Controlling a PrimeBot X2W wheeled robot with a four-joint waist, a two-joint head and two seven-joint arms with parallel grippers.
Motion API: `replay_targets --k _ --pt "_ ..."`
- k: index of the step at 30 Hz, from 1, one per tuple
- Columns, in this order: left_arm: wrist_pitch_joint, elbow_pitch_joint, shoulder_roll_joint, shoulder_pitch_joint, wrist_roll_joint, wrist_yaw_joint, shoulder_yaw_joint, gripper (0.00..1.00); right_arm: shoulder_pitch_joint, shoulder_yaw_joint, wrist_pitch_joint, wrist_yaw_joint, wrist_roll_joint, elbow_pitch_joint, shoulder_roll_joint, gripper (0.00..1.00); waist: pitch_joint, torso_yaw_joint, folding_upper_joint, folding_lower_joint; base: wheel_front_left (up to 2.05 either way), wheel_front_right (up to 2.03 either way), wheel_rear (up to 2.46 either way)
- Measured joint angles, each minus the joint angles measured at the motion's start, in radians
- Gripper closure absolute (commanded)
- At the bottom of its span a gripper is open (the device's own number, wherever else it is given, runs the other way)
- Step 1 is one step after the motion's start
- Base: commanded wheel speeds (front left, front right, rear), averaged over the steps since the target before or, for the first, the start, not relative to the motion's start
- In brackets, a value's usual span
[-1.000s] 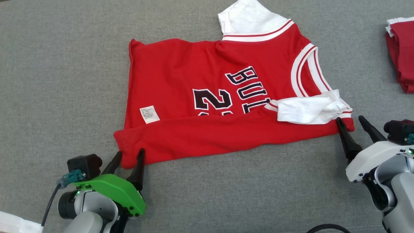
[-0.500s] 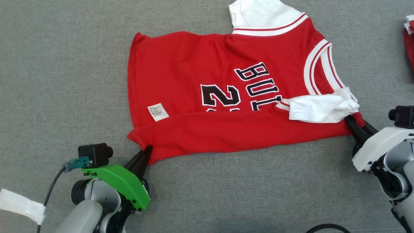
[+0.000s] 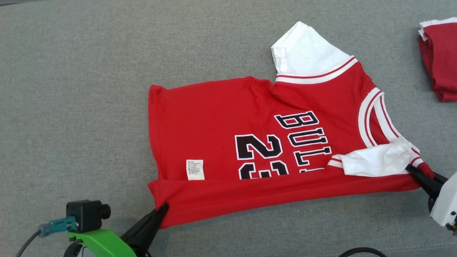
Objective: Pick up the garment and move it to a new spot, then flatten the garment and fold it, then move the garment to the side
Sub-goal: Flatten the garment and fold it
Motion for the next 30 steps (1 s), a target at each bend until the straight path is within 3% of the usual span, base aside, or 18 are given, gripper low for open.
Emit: replay_targets --k 7,8,9,10,11,15,18,23,30 --pt "-0.006 0.035 -0.016 0.049 -0.04 0.012 -0.005 1.0 0.043 -0.03 0.04 0.0 -0.06 0.0 0.067 1.0 0.026 0.006 0.0001 0.0 0.0 0.0 0.0" --pt "-0.006 0.054 -0.026 0.046 -0.04 0.012 -0.007 1.0 0.044 -0.031 0.04 0.0 -0.07 0.002 0.073 0.83 0.029 0.009 0.0 0.0 0.0 0.0 0.0" --pt "-0.015 0.073 -0.041 0.043 -0.04 0.014 -0.007 0.87 0.044 -0.034 0.04 0.0 -0.077 0.003 0.079 0.33 0.033 0.012 0.0 0.0 0.0 0.0 0.0" --pt "-0.02 0.092 -0.052 0.035 -0.04 0.014 -0.008 0.4 0.044 -0.039 0.037 0.0 -0.087 0.006 0.084 0.0 0.036 0.015 0.0 0.0 0.0 0.0 0.0" --pt "-0.025 0.11 -0.057 0.025 -0.035 0.015 -0.011 0.0 0.044 -0.047 0.03 0.0 -0.101 0.008 0.089 0.0 0.038 0.017 0.0 0.0 0.0 0.0 0.0" --pt "-0.037 0.134 -0.059 0.004 0.003 0.017 -0.016 0.0 0.044 -0.083 0.032 0.0 -0.115 -0.025 0.091 0.0 0.047 0.025 0.0001 0.0 0.0 0.0 0.0" --pt "-0.048 0.117 -0.005 -0.022 0.052 0.036 0.009 0.0 0.028 -0.132 0.049 -0.001 -0.095 -0.108 0.074 0.0 0.058 0.029 0.0 0.0 0.0 0.0 0.0" --pt "0.002 0.114 0.016 -0.207 0.08 0.034 0.039 0.0 -0.146 -0.172 0.087 -0.001 -0.144 -0.166 0.033 0.0 0.101 0.038 0.0001 0.0 0.0 0.0 0.0" --pt "0.065 0.352 -0.119 -0.57 0.144 0.001 -0.021 0.0 -0.498 -0.062 0.137 -0.001 -0.24 -0.049 0.068 0.0 0.203 0.068 0.0001 0.0002 0.0 0.0 0.0"
